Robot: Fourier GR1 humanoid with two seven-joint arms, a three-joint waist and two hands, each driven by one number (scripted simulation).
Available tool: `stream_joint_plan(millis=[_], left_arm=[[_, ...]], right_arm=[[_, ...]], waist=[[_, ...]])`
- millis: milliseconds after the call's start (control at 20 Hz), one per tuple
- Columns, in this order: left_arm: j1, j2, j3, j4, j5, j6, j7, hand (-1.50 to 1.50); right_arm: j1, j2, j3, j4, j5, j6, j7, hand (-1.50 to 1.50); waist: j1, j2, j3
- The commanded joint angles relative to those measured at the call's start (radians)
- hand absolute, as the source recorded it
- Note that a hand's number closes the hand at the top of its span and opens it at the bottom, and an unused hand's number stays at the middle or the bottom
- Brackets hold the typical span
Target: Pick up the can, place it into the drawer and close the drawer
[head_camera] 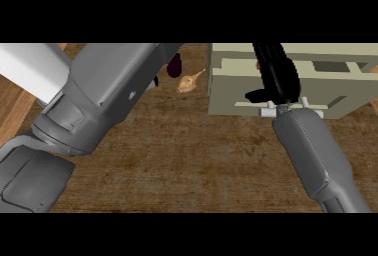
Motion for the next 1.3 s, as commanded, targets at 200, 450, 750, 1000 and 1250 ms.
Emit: stream_joint_plan(millis=[200,450,750,1000,1250], left_arm=[[0.024,0.055,-0.011,-0.086,-0.022,-0.01,0.088,-1.5],[0.102,0.083,-0.025,-0.165,-0.035,-0.01,0.091,-1.5],[0.186,0.11,-0.045,-0.265,-0.04,-0.042,0.127,-1.5],[0.231,0.183,-0.034,-0.341,-0.035,-0.079,0.146,-1.5],[0.291,0.19,-0.037,-0.403,-0.031,-0.085,0.141,-1.5]], right_arm=[[-0.244,-0.012,-0.095,0.313,0.041,-0.16,-0.01,-1.5],[-0.311,-0.025,-0.126,0.438,0.046,-0.239,-0.05,-1.5],[-0.403,-0.033,-0.144,0.535,0.063,-0.264,-0.033,-1.5],[-0.464,-0.028,-0.184,0.558,0.019,-0.245,-0.067,-1.5],[-0.52,0.009,-0.26,0.531,-0.088,-0.19,-0.153,-1.5]], waist=[[0.036,0.008,0.001],[0.062,0.011,0.0],[0.077,0.009,0.0],[0.081,0.008,0.0],[0.086,0.008,0.001]])
